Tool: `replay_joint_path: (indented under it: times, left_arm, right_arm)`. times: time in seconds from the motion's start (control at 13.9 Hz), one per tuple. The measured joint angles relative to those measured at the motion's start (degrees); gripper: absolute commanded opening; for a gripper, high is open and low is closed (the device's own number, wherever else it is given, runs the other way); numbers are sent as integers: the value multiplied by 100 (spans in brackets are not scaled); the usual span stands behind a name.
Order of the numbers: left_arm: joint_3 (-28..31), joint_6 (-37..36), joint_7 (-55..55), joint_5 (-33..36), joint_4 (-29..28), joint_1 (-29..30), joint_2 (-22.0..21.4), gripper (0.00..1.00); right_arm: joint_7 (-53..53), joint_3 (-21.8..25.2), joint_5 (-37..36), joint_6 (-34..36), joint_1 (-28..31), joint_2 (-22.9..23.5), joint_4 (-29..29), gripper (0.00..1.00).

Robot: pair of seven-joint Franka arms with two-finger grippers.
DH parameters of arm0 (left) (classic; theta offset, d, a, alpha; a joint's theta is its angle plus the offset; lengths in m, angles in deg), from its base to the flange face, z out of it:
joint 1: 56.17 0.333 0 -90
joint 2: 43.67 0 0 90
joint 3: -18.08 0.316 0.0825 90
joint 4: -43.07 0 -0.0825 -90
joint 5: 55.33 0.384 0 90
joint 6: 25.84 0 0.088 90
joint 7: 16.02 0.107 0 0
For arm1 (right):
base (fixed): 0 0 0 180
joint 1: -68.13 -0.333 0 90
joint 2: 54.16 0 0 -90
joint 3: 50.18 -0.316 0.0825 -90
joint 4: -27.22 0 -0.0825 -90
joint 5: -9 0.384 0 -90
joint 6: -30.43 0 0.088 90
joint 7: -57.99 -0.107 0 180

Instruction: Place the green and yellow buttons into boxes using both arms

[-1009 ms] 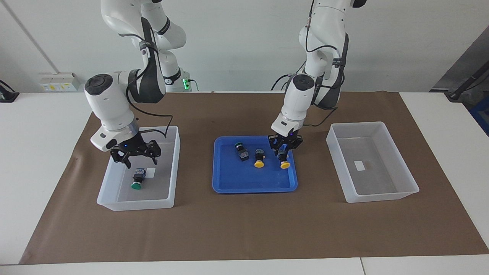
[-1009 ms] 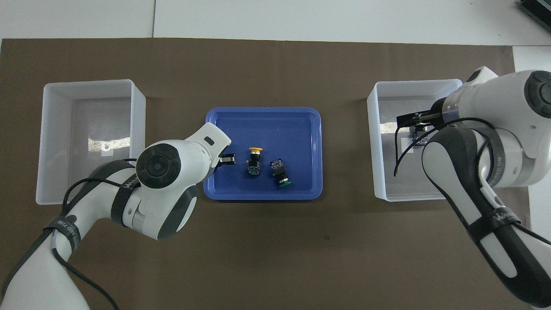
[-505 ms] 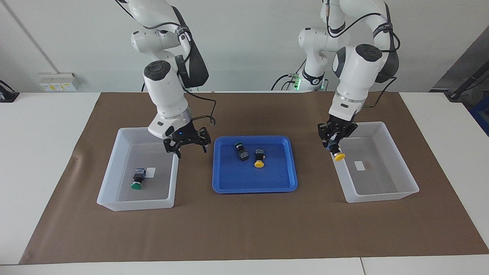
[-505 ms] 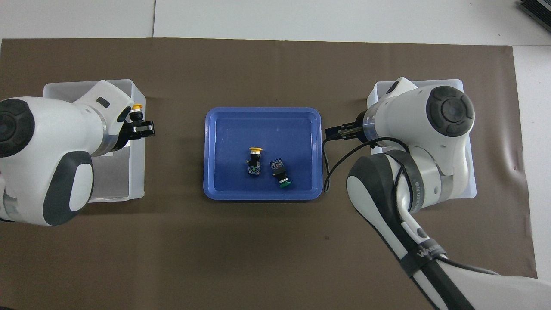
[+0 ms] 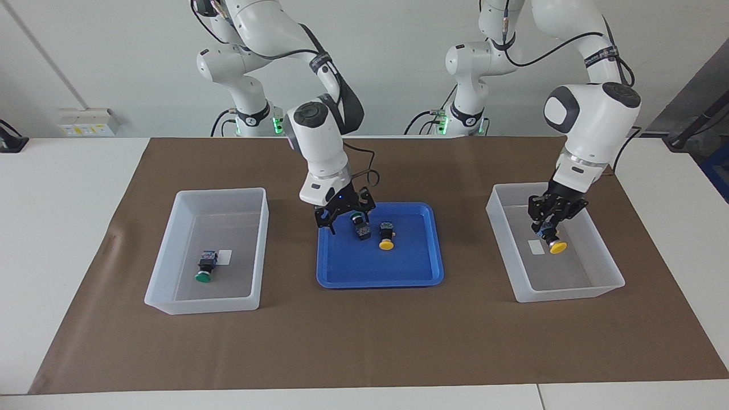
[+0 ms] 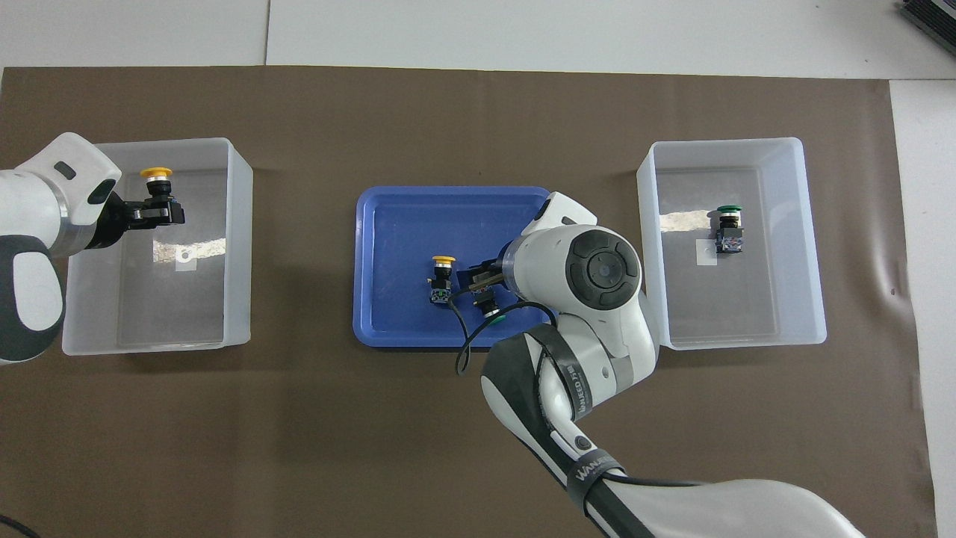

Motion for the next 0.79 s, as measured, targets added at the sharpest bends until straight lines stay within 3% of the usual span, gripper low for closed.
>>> replay_joint_path:
  times: [0.14,0.29,0.43,0.5,0.58,0.79]
  left_arm:
    - [-8,122,124,0,0,37,79,0]
    - [-10,210,337,0,-2,110,151,0]
    - [-7,325,450,0,-6,203,285,0]
    - [-6,420,471,0,-8,212,371,0]
    - [-22,518,478,0,-9,211,458,0]
    - [-100,849,490,0,-8,166,721,0]
  right_arm:
    - [0,1,0,-110,-87,130,-36,99]
    - [6,1,0,-241,-135,271,-99,74]
    - [16,1,0,-312,-151,383,-150,60]
    - [16,1,0,-367,-179,434,-171,39]
    - [16,1,0,-418,-215,473,-185,0]
    - [-125,12,2,-429,-246,478,-188,0]
